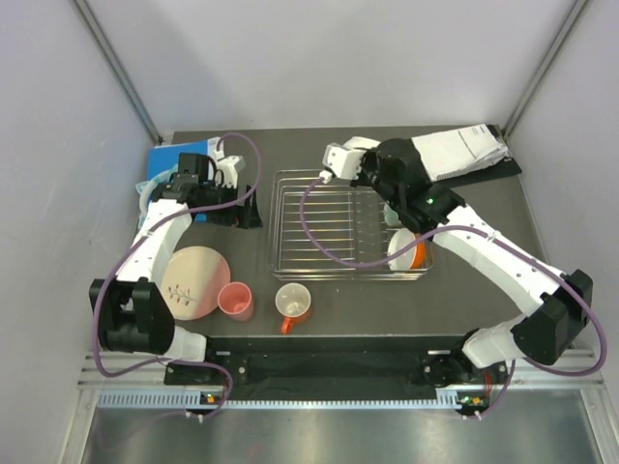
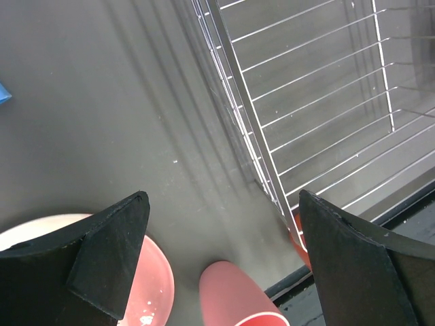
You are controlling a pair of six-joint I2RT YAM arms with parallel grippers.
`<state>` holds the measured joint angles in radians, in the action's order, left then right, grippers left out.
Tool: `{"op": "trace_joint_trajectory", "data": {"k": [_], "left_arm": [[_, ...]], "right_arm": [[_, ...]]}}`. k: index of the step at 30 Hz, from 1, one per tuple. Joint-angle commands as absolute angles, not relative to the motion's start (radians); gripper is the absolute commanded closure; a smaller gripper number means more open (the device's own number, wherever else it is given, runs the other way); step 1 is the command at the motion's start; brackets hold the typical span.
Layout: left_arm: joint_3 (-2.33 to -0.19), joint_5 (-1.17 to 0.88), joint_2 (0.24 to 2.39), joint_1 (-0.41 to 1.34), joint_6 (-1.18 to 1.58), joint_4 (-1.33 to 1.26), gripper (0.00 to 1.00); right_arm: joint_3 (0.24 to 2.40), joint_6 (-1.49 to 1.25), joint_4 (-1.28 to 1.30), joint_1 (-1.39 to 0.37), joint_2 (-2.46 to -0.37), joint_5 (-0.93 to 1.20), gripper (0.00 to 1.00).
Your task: Load the mixed dishes into the dish rack
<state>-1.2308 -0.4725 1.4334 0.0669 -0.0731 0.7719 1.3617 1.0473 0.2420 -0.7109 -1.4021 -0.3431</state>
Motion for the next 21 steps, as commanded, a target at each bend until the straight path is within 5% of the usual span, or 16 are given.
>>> {"op": "trace_joint_trajectory", "data": {"k": [1,21], "left_arm": [[-1.269,-0.463,1.443,0.074,-0.057,0.724,0.05],[-1.224,-0.436,1.424,0.074,-0.060,0.709,0.04]], "right_arm": [[1.427,1.092,0.218,-0.721,-1.335,-0.252,1.00],[1.333,1.276,0.111,-0.598,-1.410,-0.107,1.00]]}}
